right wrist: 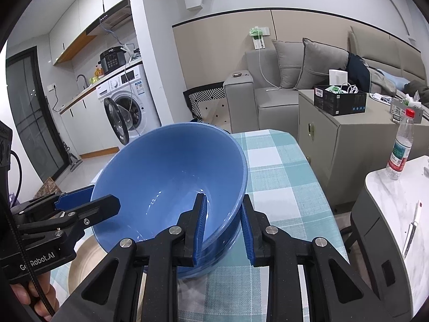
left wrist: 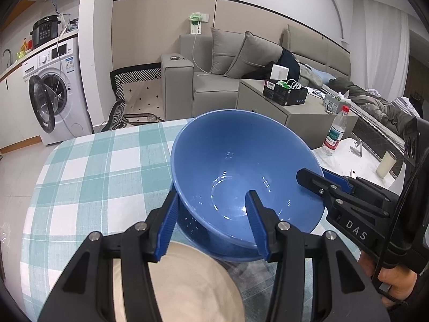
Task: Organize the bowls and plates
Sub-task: 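Close both grippers on the rims of the three nested blue bowls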
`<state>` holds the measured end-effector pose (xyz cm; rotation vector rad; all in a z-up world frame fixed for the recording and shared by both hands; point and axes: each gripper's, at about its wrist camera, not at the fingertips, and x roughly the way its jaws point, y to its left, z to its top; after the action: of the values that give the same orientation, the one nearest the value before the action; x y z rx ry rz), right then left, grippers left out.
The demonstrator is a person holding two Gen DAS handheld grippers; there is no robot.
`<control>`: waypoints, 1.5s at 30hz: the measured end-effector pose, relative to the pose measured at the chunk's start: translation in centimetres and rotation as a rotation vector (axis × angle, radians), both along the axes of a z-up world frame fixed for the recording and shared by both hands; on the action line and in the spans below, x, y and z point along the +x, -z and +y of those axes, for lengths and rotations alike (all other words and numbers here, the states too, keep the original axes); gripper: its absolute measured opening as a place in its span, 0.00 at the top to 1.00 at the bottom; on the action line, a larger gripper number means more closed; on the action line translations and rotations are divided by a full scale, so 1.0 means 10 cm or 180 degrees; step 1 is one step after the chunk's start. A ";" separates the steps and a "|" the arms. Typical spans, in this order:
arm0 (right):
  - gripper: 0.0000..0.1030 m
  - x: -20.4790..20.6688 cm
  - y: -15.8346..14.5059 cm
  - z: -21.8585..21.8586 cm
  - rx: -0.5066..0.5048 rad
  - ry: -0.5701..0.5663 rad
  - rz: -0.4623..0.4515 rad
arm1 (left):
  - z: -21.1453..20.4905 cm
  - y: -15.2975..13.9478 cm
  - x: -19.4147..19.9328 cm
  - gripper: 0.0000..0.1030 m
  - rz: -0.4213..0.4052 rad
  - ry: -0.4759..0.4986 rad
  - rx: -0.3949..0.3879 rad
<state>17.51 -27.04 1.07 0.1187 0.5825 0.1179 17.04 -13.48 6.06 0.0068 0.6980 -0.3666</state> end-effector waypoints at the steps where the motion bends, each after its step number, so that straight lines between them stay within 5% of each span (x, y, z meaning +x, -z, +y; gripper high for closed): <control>1: 0.76 0.00 0.01 0.00 0.0004 -0.0005 0.0005 | 0.00 0.01 0.00 0.52 0.0006 0.0001 0.0000; 45: 0.74 0.18 0.28 0.19 -0.0599 -0.0021 0.0201 | -0.01 0.40 0.11 0.52 0.0259 -0.0014 0.0245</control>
<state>19.32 -25.11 -1.75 -0.0622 0.6542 0.0656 18.17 -13.58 2.05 0.0637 0.7921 -0.3372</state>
